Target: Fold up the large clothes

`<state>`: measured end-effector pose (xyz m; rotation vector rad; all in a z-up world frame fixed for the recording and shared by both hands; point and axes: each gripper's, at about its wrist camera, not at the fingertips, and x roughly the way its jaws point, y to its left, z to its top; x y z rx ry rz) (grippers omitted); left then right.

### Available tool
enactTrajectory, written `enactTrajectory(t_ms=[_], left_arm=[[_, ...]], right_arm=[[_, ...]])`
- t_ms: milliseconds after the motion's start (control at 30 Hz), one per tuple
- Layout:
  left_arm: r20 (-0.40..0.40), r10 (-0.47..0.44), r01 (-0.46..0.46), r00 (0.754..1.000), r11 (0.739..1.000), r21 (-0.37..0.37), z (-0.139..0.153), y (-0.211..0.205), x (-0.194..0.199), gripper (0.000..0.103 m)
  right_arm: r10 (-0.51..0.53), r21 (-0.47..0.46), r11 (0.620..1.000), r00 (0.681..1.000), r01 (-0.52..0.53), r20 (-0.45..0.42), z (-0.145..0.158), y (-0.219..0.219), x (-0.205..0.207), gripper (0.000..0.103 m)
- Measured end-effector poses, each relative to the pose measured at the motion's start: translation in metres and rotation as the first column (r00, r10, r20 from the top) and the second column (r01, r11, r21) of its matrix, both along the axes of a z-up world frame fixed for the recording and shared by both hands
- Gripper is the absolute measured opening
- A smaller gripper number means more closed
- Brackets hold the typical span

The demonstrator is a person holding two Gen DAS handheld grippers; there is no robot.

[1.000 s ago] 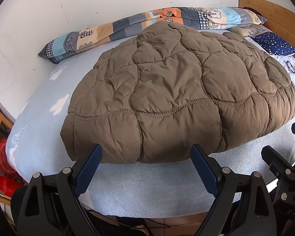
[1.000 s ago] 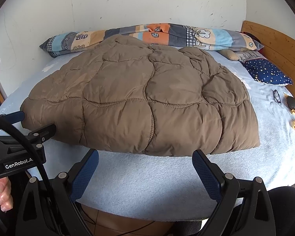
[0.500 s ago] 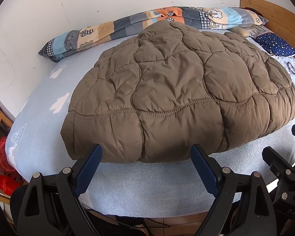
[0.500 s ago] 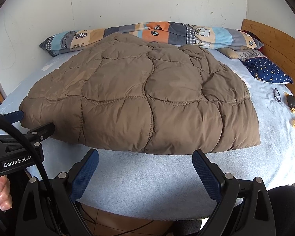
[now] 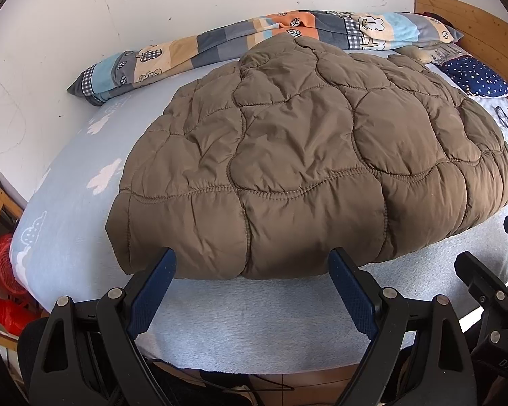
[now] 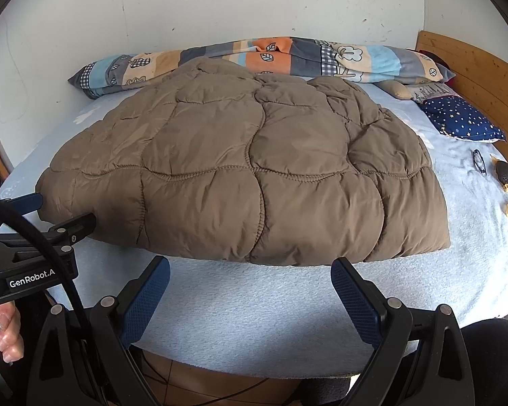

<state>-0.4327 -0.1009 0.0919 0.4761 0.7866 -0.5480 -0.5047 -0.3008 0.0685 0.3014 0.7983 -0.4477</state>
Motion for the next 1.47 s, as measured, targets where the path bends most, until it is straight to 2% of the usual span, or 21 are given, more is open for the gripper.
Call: enactTrajectory(t_ms=[1200, 1400, 1467], left_arm=[[0.006, 0.012, -0.012, 1.0, 1.0, 0.013, 0.002, 0.002, 0.0009, 0.09], [0.076, 0.027, -0.029, 0.997, 0.999, 0.032, 0.0078, 0.0019, -0.0052, 0.09], [0.077, 0.011, -0.014, 0.997, 0.999, 0.03, 0.009, 0.001, -0.0078, 0.09]], right_arm=[[-0.016, 0.001, 1.0, 1.0, 0.016, 0.01, 0.0029, -0.0006, -0.0035, 0.098], [-0.017, 0.0, 1.0, 1.0, 0.017, 0.012, 0.0037, -0.0001, -0.0038, 0.098], [-0.021, 0.0, 1.0, 1.0, 0.021, 0.015, 0.0048, 0.0004, -0.0042, 0.098]])
